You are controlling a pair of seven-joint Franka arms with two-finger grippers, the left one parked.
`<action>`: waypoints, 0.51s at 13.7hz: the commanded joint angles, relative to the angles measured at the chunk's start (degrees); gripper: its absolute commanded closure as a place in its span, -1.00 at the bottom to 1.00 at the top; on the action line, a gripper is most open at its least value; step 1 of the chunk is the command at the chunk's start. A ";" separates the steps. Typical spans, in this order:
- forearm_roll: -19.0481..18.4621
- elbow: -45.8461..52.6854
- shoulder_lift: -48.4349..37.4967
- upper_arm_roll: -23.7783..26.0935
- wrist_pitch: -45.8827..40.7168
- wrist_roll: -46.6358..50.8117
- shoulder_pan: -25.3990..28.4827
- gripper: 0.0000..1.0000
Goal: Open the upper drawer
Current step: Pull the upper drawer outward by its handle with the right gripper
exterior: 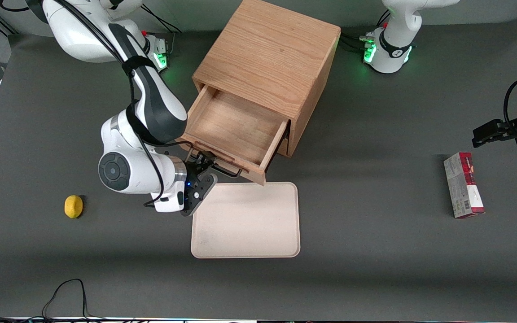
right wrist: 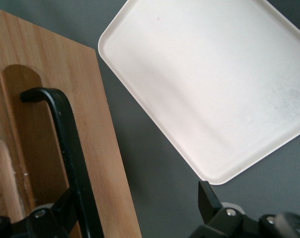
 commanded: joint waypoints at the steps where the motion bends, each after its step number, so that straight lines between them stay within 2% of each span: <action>1: -0.75 3.40 2.23 0.26 -0.40 -0.45 -0.83 -1.00; 7: -0.75 5.24 3.81 0.26 -0.23 -0.28 -2.06 -1.00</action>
